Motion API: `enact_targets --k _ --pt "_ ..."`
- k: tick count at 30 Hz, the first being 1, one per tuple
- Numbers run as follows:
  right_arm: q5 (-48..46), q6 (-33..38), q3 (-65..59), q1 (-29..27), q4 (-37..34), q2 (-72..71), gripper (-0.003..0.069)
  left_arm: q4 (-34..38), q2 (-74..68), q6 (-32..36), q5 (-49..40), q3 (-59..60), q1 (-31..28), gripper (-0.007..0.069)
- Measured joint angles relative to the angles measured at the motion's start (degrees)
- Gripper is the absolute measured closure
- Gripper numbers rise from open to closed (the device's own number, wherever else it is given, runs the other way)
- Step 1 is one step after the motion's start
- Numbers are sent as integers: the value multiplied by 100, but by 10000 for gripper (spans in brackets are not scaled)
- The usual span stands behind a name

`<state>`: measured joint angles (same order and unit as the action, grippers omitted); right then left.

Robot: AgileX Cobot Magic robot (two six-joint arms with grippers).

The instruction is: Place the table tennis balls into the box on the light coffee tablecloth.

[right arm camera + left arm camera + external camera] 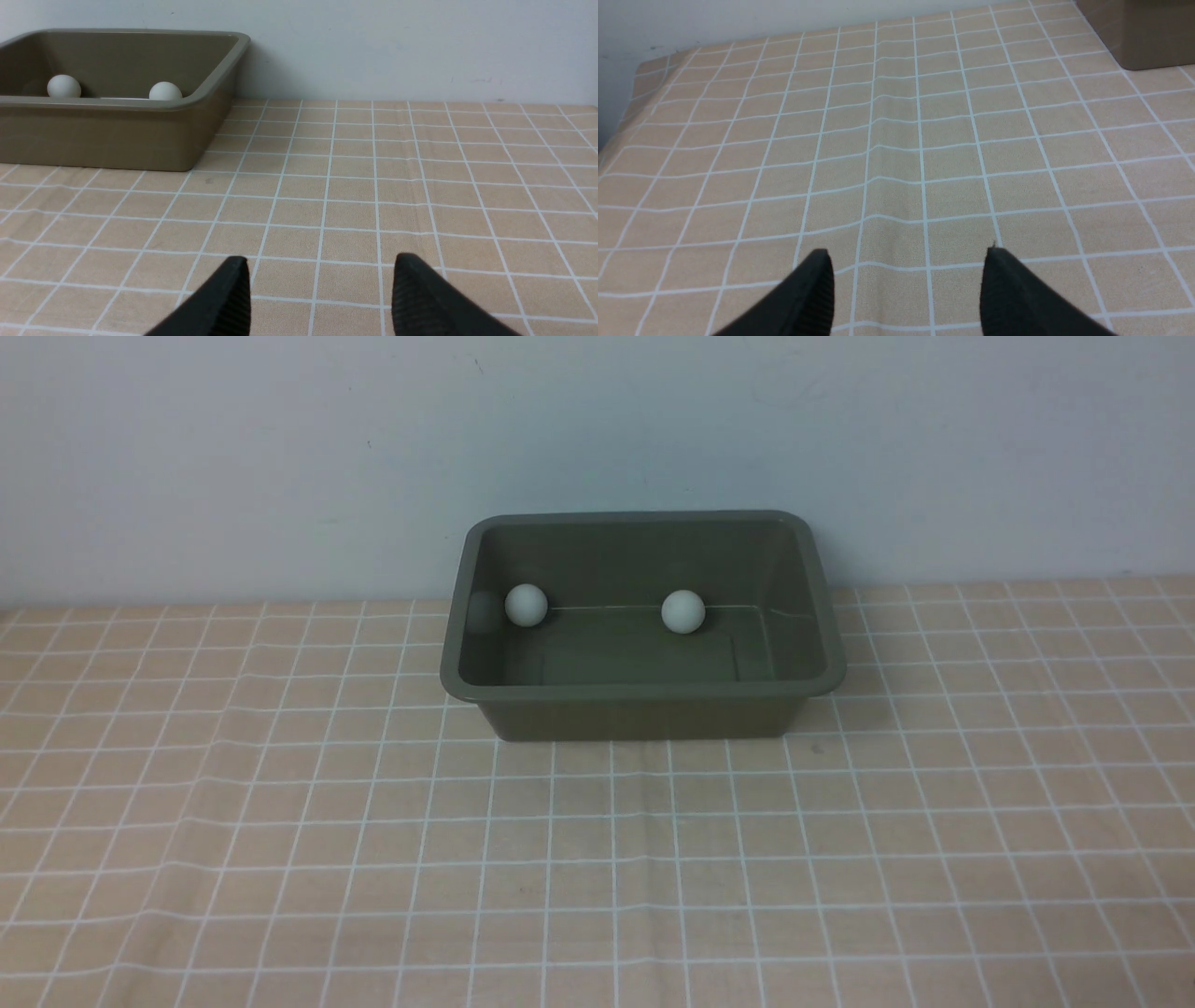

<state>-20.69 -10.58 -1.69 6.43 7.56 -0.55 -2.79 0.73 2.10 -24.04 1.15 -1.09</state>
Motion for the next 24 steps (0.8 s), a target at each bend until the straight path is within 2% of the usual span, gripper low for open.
enact_targets --k 16,24 --pt "0 0 0 0 0 0 276 0 0 -1 0 0 0 274" --pt "-80 97 10 0 279 0 276 0 0 -1 5 0 0 274"
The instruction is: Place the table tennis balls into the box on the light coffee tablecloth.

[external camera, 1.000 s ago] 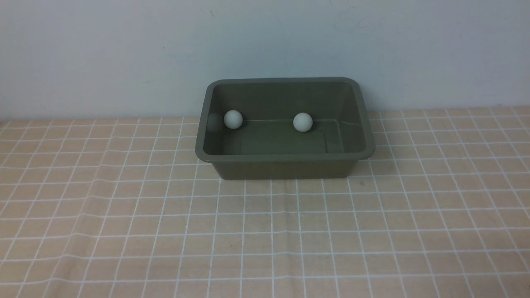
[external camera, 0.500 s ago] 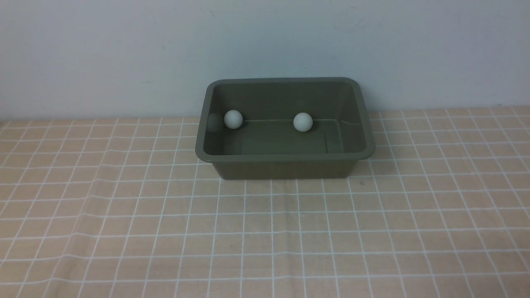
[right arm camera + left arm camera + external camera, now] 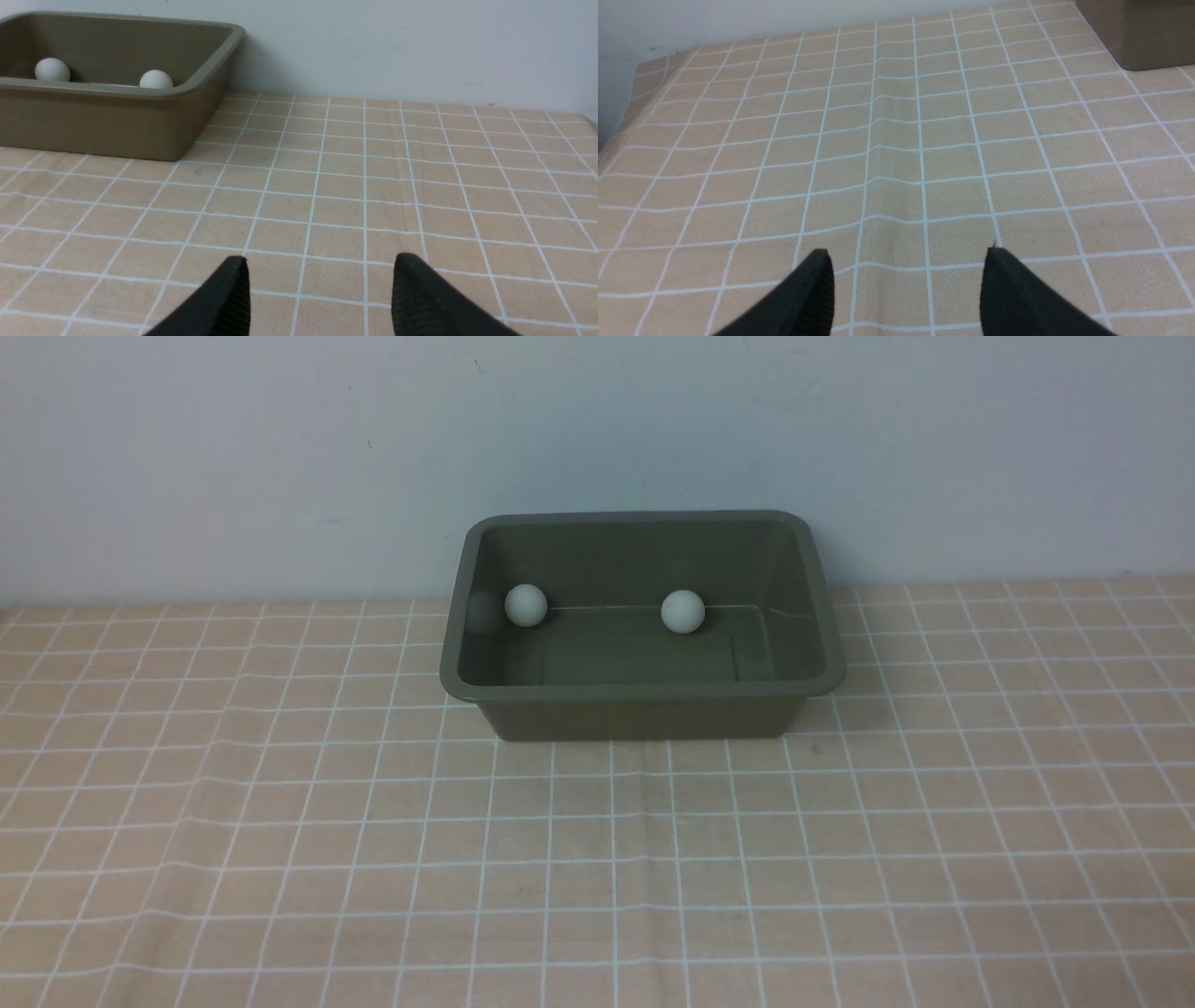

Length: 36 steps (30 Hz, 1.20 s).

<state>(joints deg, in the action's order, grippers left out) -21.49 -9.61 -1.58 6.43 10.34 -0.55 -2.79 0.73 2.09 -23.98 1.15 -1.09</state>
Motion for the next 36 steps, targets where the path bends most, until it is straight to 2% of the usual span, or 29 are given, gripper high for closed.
enact_targets --k 14,21,36 --pt "-19 48 7 0 -190 0 276 0 0 0 0 0 0 274" --pt "-19 922 7 0 -781 0 276 0 0 0 16 4 0 274" --pt "-48 1064 13 0 -898 0 276 0 0 0 16 4 0 274"
